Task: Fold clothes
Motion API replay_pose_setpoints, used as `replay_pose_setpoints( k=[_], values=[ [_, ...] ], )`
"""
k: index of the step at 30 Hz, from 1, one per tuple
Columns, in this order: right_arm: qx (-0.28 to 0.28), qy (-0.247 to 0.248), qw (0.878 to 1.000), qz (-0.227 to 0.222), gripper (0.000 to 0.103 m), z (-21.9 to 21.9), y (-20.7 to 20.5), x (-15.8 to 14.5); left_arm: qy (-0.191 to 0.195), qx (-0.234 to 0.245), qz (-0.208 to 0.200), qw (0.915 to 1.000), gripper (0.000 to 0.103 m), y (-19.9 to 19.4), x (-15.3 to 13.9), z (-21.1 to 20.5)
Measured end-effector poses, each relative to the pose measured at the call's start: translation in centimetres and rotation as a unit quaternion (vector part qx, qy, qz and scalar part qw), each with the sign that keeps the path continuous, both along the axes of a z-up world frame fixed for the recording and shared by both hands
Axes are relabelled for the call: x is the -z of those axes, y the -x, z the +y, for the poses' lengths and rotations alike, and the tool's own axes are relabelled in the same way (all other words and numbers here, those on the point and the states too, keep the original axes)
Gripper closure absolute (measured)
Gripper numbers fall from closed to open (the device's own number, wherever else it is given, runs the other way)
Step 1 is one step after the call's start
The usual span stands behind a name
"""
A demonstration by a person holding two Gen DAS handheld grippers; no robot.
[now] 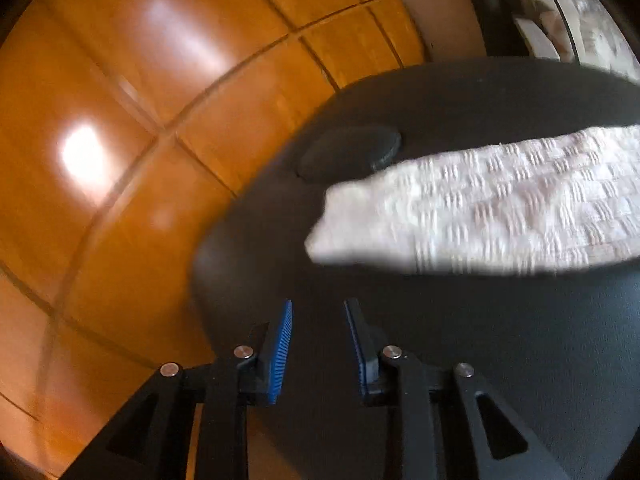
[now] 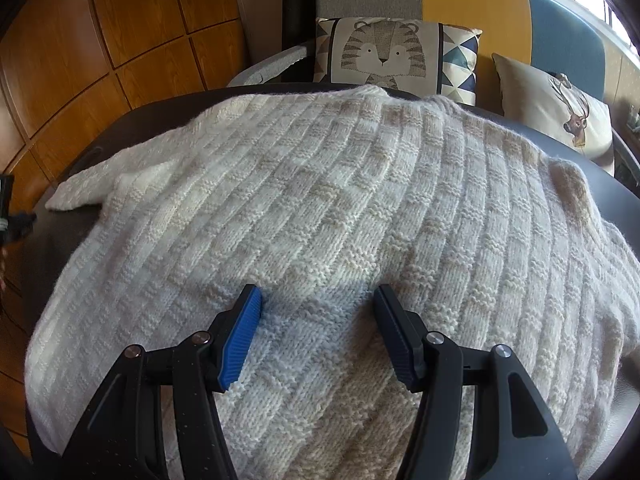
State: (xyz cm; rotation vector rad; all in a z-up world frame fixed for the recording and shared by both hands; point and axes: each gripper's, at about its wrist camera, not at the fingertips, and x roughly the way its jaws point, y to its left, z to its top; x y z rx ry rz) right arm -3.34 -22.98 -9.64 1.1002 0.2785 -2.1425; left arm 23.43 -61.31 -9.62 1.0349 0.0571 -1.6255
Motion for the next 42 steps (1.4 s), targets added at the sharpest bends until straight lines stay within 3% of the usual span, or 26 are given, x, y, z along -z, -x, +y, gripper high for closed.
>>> replay_pose_setpoints(
  k=[2, 6, 11, 14, 17, 20, 24, 27, 29, 32, 33, 34, 37, 39, 42],
  values=[
    [0.0, -0.001, 1.0, 0.001, 0.041, -0.1, 0.1, 0.0, 0.009, -0.008, 0.052, 0.9986, 0.076, -1.6, -0.5, 0.9],
    [-0.001, -0.01, 1.0, 0.003, 0.041, -0.3, 0.0, 0.0, -0.029, 0.013, 0.141, 0.9895, 0.076, -2.1, -1.4, 1.4],
    [-0.009, 0.007, 1.0, -0.005, 0.041, -1.1, -0.6, -1.7, -0.021, 0.057, 0.152, 0.9865, 0.076, 1.9, -2.8, 0.5],
    [-0.046, 0.048, 0.998, -0.019, 0.041, -3.1, -1.4, -3.3, -0.027, 0.076, 0.164, 0.9831, 0.076, 5.7, -3.2, -0.7],
    [-0.12, 0.042, 0.992, -0.01, 0.041, -7.3, -3.1, -3.9, -0.042, 0.1, 0.111, 0.9879, 0.076, 10.3, -1.8, -1.7],
    [-0.189, 0.029, 0.982, -0.004, 0.042, -11.2, -4.6, -3.2, -0.033, 0.116, 0.0, 0.9927, 0.076, 14.3, 1.1, -3.0],
    [-0.214, -0.011, 0.976, -0.025, 0.043, -14.3, -5.4, 0.1, 0.037, 0.12, -0.095, 0.9875, 0.078, 16.4, 3.0, -4.3],
    [-0.229, -0.028, 0.972, 0.036, 0.042, -14.1, -7.1, 0.6, 0.053, 0.119, -0.107, 0.9857, 0.078, 18.0, 2.7, -6.4],
    [-0.237, -0.032, 0.97, 0.052, 0.042, -13.9, -7.7, 0.6, 0.058, 0.111, -0.111, 0.9859, 0.078, 18.8, 2.4, -7.6],
    [-0.239, -0.028, 0.969, 0.05, 0.042, -13.4, -7.4, 0.5, 0.058, 0.115, -0.119, 0.9845, 0.09, 19.7, 2.5, -8.3],
    [-0.24, -0.026, 0.969, 0.048, 0.042, -13.1, -7.1, 0.4, 0.057, 0.124, -0.126, 0.9826, 0.1, 20.1, 2.6, -8.2],
    [-0.24, -0.024, 0.969, 0.046, 0.042, -12.9, -6.9, 0.3, 0.057, 0.128, -0.13, 0.9817, 0.103, 20.2, 2.7, -8.2],
    [-0.239, -0.021, 0.97, 0.05, 0.042, -12.3, -7.0, 0.5, 0.057, 0.131, -0.133, 0.9808, 0.1, 20.2, 2.8, -8.3],
    [-0.239, -0.022, 0.969, 0.054, 0.042, -12.4, -7.1, 0.5, 0.04, 0.117, -0.103, 0.9869, 0.09, 19.6, 1.7, -8.5],
    [-0.239, -0.023, 0.969, 0.055, 0.041, -12.6, -7.2, 0.4, -0.025, 0.072, 0.013, 0.997, 0.083, 17.3, -1.8, -8.5]
  ],
)
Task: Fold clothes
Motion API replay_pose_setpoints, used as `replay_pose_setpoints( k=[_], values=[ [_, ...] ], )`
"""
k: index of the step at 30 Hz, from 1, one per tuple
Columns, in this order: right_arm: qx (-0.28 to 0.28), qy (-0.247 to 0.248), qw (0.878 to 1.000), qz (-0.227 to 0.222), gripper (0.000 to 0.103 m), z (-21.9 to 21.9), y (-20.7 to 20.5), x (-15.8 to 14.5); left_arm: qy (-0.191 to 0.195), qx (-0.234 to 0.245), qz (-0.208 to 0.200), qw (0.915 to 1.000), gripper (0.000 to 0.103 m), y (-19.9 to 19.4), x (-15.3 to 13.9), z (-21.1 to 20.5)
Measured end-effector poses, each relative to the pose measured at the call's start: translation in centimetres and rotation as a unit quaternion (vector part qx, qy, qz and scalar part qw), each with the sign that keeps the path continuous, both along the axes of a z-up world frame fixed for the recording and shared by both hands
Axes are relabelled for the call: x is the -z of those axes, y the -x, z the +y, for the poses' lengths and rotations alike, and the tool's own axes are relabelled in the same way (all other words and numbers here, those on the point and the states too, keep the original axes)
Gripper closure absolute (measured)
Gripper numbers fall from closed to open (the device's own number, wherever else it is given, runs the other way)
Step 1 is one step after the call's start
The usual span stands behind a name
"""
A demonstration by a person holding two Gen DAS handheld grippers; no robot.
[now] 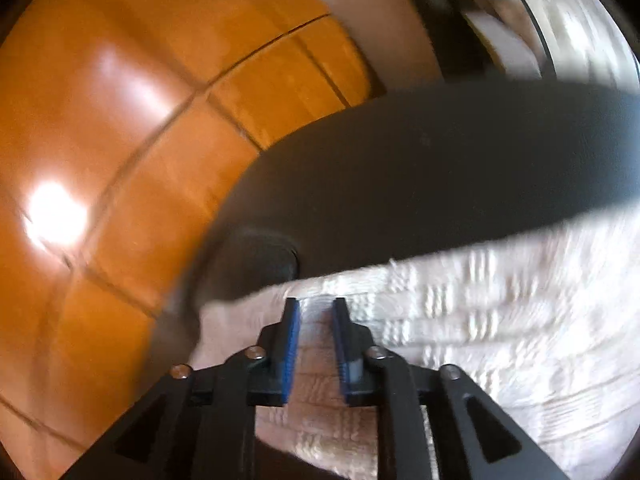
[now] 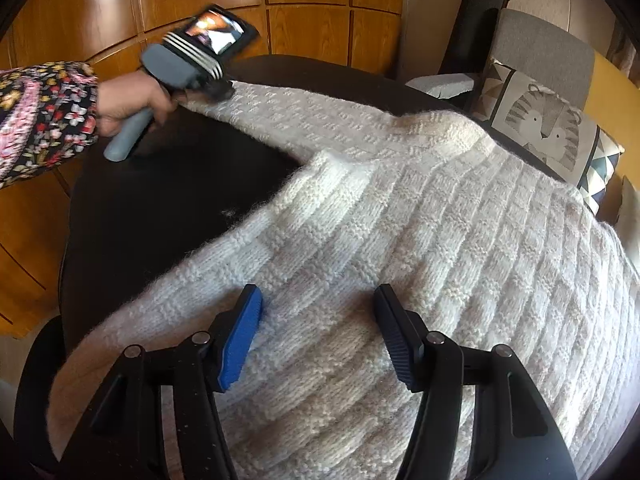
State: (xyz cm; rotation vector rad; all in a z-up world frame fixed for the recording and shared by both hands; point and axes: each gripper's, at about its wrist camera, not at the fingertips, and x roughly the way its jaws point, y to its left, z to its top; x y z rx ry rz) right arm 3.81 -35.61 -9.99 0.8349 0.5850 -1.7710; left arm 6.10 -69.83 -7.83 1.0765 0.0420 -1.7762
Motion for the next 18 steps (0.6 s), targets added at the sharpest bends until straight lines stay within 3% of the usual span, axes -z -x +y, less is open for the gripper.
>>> replay_pose_setpoints(
  k=[3, 7, 9, 12, 14, 16, 17, 18],
  values=[
    [-0.002, 0.002, 1.0, -0.01, 0.039, -0.1, 0.1, -0.3, -0.024, -0.051, 0.109, 0.9925, 0.083, -2.1, -4.4, 2.2],
    [0.025, 0.053, 0.997, -0.055, 0.039, 1.4, 2.0, -2.6, -0.09, 0.035, 0.197, 0.9756, 0.083, -0.2, -7.9, 9.3],
    [0.065, 0.102, 0.99, -0.072, 0.039, 3.4, 4.0, -4.7, -0.131, 0.092, 0.234, 0.959, 0.082, 1.6, -8.5, 14.1],
    [0.154, 0.088, 0.984, -0.033, 0.039, 4.9, 8.9, -6.9, -0.181, 0.16, 0.236, 0.9412, 0.081, 4.9, -7.3, 20.4],
    [0.18, 0.068, 0.981, -0.03, 0.039, 4.6, 12.0, -7.1, -0.18, 0.185, 0.211, 0.9428, 0.081, 6.6, -5.5, 23.2],
    [0.162, 0.044, 0.985, -0.035, 0.04, 2.5, 14.4, -6.9, -0.148, 0.181, 0.167, 0.9577, 0.081, 7.6, -3.0, 25.1],
    [0.152, 0.032, 0.987, -0.037, 0.044, 1.4, 15.5, -6.7, -0.136, 0.173, 0.143, 0.9649, 0.081, 7.8, -1.6, 25.2],
    [0.138, 0.023, 0.989, -0.04, 0.058, 0.3, 16.2, -6.4, -0.141, 0.163, 0.128, 0.968, 0.081, 7.9, -0.3, 24.8]
  ],
)
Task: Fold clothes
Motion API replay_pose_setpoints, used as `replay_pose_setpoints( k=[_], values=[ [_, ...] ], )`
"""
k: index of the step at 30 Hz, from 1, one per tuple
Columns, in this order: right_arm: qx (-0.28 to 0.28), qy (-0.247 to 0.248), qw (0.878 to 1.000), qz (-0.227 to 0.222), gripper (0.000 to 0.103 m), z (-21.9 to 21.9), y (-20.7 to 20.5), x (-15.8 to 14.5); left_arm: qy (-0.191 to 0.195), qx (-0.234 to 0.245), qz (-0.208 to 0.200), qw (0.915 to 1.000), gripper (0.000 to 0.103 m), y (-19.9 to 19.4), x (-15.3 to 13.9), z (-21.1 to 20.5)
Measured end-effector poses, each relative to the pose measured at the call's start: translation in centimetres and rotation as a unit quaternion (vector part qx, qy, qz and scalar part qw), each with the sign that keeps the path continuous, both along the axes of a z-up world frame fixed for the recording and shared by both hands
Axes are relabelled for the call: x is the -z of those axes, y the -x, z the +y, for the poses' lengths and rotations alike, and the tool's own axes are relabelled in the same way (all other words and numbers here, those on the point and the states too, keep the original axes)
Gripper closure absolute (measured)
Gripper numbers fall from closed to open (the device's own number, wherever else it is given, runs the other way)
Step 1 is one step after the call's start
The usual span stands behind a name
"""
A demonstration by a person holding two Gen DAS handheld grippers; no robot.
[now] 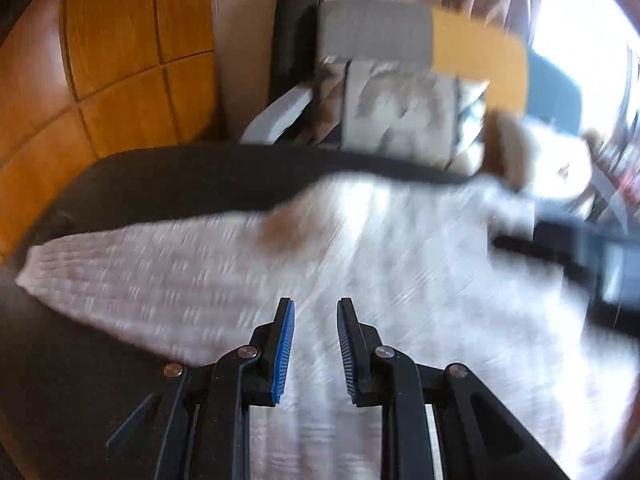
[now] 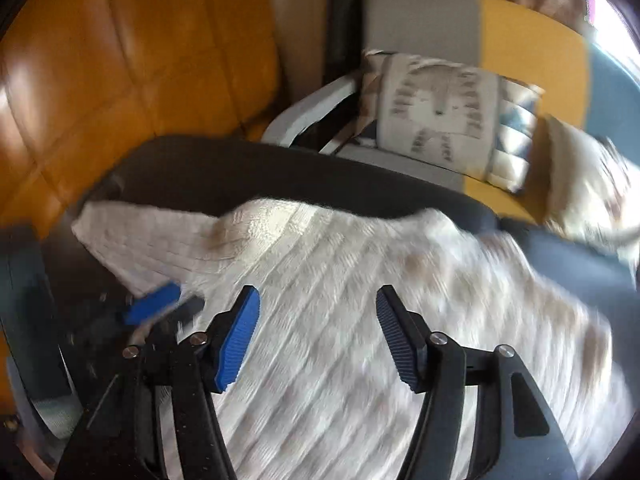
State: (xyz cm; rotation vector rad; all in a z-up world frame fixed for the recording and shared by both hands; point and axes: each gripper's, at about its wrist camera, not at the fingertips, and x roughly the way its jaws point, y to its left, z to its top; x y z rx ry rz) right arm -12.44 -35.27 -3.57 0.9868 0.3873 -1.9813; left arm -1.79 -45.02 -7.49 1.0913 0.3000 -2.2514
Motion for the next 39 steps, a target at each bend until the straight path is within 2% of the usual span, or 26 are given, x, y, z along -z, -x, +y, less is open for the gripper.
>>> replay_pose_setpoints(
  k=[1, 2, 4, 7, 8, 12, 17, 20, 23, 26, 29, 31, 33, 34, 35, 36, 37, 39],
  values=[
    [-0.019, -0.004, 1.0, -0.004, 0.068, -1.2, 0.4, 0.5, -0.012, -0.004, 0.01, 0.9999, 0.081, -0.3, 0.1, -0.5],
    [-0.034, -0.012, 0.999, -0.012, 0.071, -2.8, 0.9, 1.1, -0.021, -0.011, 0.028, 0.9993, 0.08, -0.8, -0.1, -1.0],
    [-0.043, -0.02, 0.998, -0.035, 0.082, -5.6, 1.9, 2.6, -0.038, -0.018, 0.046, 0.9981, 0.08, -1.5, 0.0, -1.6],
    [-0.048, -0.019, 0.995, -0.081, 0.082, -8.5, 3.2, 4.9, -0.061, -0.024, 0.069, 0.9954, 0.08, -2.5, 0.3, -2.2],
    [-0.051, -0.021, 0.995, -0.08, 0.082, -9.2, 3.3, 5.3, -0.065, -0.025, 0.074, 0.9948, 0.08, -2.8, 0.4, -2.4],
    [-0.049, -0.037, 0.998, -0.023, 0.085, -11.2, 3.3, 5.8, -0.065, -0.029, 0.086, 0.9937, 0.08, -3.5, 0.8, -2.4],
    [-0.033, -0.023, 0.999, 0.014, 0.086, -10.9, 2.8, 6.1, -0.07, -0.031, 0.094, 0.9926, 0.08, -4.2, 1.5, -1.8],
    [-0.043, -0.038, 0.998, 0.018, 0.084, -10.9, 2.0, 4.6, -0.077, -0.031, 0.1, 0.9915, 0.08, -4.4, 1.6, -2.0],
    [-0.071, -0.013, 0.997, 0.024, 0.084, -10.8, 0.0, 3.4, -0.079, -0.032, 0.104, 0.9909, 0.08, -4.3, 1.8, -2.2],
    [-0.079, -0.053, 0.995, 0.023, 0.083, -12.2, -0.8, 5.2, -0.08, -0.032, 0.106, 0.9906, 0.08, -4.2, 2.0, -2.3],
    [-0.072, -0.043, 0.996, 0.022, 0.083, -12.4, -0.4, 5.6, -0.081, -0.034, 0.111, 0.9899, 0.08, -4.2, 2.3, -2.4],
    [-0.062, -0.024, 0.998, -0.018, 0.082, -11.4, 0.3, 4.5, -0.08, -0.034, 0.113, 0.9898, 0.08, -4.2, 2.3, -2.4],
    [-0.038, 0.035, 0.997, -0.062, 0.082, -8.7, 1.2, 2.7, -0.082, -0.035, 0.115, 0.9894, 0.08, -4.1, 2.4, -2.6],
    [-0.018, 0.048, 0.996, -0.076, 0.081, -6.5, 1.4, 1.9, -0.083, -0.036, 0.116, 0.9891, 0.08, -4.3, 2.4, -2.6],
    [0.004, 0.049, 0.995, -0.087, 0.077, -3.8, 1.3, 1.3, -0.083, -0.036, 0.117, 0.989, 0.08, -4.3, 2.4, -2.6],
    [0.02, 0.037, 0.995, -0.092, 0.065, -1.4, 1.0, 1.2, -0.083, -0.037, 0.117, 0.989, 0.08, -4.4, 2.4, -2.6],
    [0.031, 0.017, 0.995, -0.091, 0.062, 0.9, 0.3, 1.4, -0.082, -0.037, 0.116, 0.9892, 0.08, -4.4, 2.4, -2.5],
    [0.049, -0.013, 0.995, -0.085, 0.062, 5.6, -1.2, 1.9, -0.081, -0.037, 0.115, 0.9894, 0.08, -4.5, 2.4, -2.4]
  ],
)
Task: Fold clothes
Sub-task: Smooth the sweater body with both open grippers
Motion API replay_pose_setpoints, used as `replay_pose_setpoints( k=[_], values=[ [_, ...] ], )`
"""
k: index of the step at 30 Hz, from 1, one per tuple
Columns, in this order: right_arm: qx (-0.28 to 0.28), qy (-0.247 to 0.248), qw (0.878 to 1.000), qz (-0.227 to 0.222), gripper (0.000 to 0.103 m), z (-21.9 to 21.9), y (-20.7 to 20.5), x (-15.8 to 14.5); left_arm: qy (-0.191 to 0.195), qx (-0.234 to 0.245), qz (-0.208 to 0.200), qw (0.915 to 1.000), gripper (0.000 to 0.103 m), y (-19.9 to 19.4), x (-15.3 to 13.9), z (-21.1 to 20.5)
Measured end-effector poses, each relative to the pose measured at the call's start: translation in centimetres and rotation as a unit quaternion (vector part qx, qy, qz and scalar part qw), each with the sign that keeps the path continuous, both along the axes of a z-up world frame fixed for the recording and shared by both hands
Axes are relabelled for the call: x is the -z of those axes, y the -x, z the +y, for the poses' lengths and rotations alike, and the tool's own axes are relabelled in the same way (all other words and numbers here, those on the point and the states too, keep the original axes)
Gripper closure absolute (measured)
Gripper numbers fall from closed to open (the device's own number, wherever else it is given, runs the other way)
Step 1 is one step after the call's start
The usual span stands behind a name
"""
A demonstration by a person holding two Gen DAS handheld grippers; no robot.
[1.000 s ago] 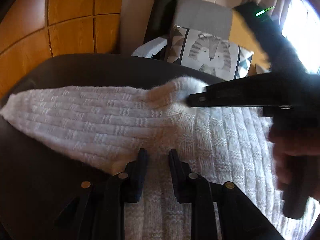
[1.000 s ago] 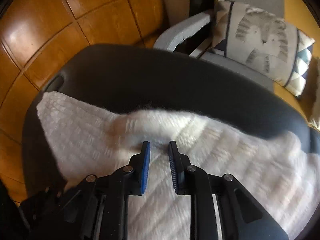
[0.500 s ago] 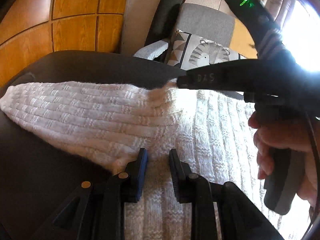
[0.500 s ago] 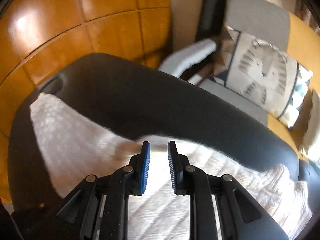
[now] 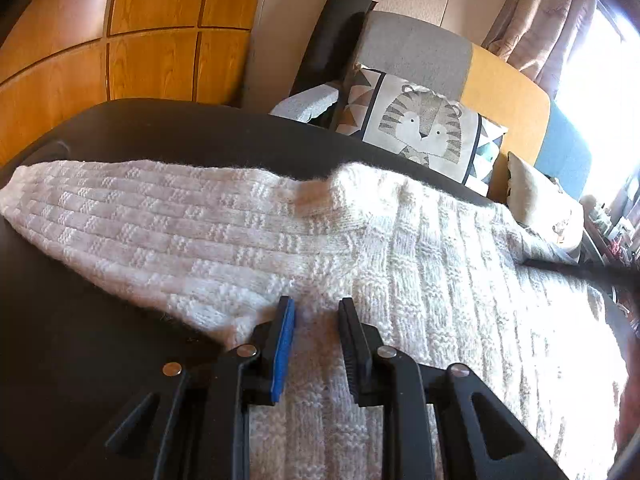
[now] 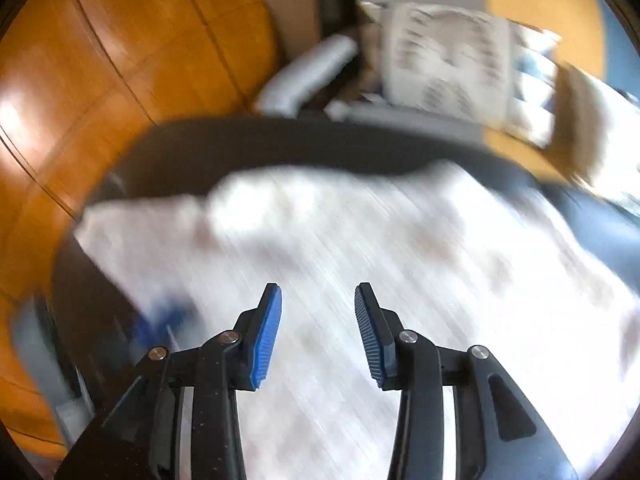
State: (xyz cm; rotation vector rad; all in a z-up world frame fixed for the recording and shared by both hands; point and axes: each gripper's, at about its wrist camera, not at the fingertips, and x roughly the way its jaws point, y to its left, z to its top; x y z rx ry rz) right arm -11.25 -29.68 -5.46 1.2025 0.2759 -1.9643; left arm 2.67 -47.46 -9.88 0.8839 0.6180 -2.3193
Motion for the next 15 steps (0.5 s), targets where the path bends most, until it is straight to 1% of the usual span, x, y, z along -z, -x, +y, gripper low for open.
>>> replay_pose_setpoints(
  k=[2, 4, 5, 6, 7, 9, 12, 13, 15],
  values=[
    [0.015, -0.013, 1.0, 0.019, 0.062, 4.8, -2.0, 0.7, -0.001, 0.0, 0.0, 1.0, 0.08, -0.1, -0.1, 0.0],
    [0.047, -0.031, 0.998, 0.037, 0.062, 8.7, -3.0, 1.8, -0.002, 0.0, -0.001, 1.0, 0.08, -0.2, -0.1, 0.1],
    [0.054, -0.024, 0.997, 0.046, 0.062, 10.4, -3.4, 2.3, -0.002, 0.0, -0.001, 1.0, 0.08, -0.2, -0.1, 0.0],
    [0.054, -0.005, 0.997, 0.056, 0.062, 11.8, -3.7, 2.7, -0.004, 0.0, -0.001, 1.0, 0.08, -0.2, -0.2, 0.0],
    [0.051, 0.003, 0.996, 0.069, 0.062, 12.7, -4.2, 3.0, -0.005, 0.001, -0.001, 1.0, 0.08, -0.2, -0.2, -0.1],
    [0.042, -0.02, 0.994, 0.096, 0.062, 12.2, -4.9, 3.3, -0.018, 0.002, 0.009, 0.9998, 0.08, -0.5, -0.2, -0.4],
    [0.031, -0.063, 0.988, 0.138, 0.058, 10.8, -5.7, 3.5, -0.044, 0.001, 0.032, 0.9985, 0.08, -1.2, 0.0, -1.1],
    [0.031, -0.064, 0.987, 0.143, 0.058, 10.7, -5.7, 3.5, -0.047, 0.001, 0.034, 0.9983, 0.08, -1.3, 0.0, -1.2],
    [0.034, -0.04, 0.991, 0.125, 0.058, 11.4, -5.0, 3.4, -0.04, 0.0, 0.028, 0.9988, 0.08, -1.0, 0.1, -1.0]
  ],
)
